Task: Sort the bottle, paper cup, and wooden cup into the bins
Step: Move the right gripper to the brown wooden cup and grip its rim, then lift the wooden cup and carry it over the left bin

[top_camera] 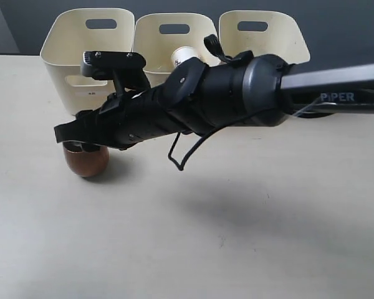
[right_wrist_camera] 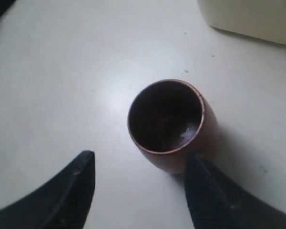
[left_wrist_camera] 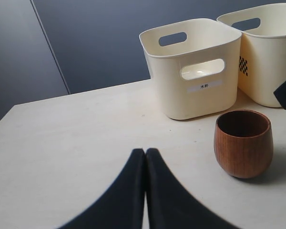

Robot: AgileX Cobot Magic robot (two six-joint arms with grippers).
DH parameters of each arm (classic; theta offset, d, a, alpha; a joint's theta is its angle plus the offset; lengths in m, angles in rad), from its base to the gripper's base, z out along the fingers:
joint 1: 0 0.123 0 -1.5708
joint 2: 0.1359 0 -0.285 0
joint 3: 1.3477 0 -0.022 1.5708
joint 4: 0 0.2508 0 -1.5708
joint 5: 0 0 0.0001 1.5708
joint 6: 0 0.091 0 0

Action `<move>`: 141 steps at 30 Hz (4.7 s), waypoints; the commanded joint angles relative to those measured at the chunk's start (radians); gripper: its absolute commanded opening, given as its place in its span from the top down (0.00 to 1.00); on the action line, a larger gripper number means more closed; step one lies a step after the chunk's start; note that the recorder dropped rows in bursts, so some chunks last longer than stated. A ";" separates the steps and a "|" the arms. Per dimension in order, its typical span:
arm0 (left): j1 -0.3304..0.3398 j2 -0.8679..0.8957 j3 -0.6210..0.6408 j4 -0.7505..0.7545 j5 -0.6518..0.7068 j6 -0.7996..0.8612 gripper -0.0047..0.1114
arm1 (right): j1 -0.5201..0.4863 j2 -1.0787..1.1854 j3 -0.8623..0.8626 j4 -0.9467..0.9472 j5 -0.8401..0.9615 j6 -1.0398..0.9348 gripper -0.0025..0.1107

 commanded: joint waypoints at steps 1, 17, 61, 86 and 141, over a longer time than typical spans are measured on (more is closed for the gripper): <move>-0.003 -0.005 0.001 0.004 -0.001 -0.002 0.96 | -0.002 0.018 -0.009 0.004 -0.034 0.001 0.50; -0.003 -0.005 0.001 0.004 -0.001 -0.002 0.96 | -0.002 0.113 -0.078 0.065 -0.013 0.001 0.50; -0.003 -0.005 0.001 0.004 -0.001 -0.002 0.96 | -0.002 0.169 -0.083 0.112 -0.137 0.008 0.50; -0.003 -0.005 0.001 0.004 -0.001 -0.002 0.96 | -0.002 0.218 -0.125 0.142 -0.077 0.008 0.58; -0.003 -0.005 0.001 0.008 -0.001 -0.002 0.96 | -0.095 0.326 -0.564 -0.043 -0.406 -0.006 0.44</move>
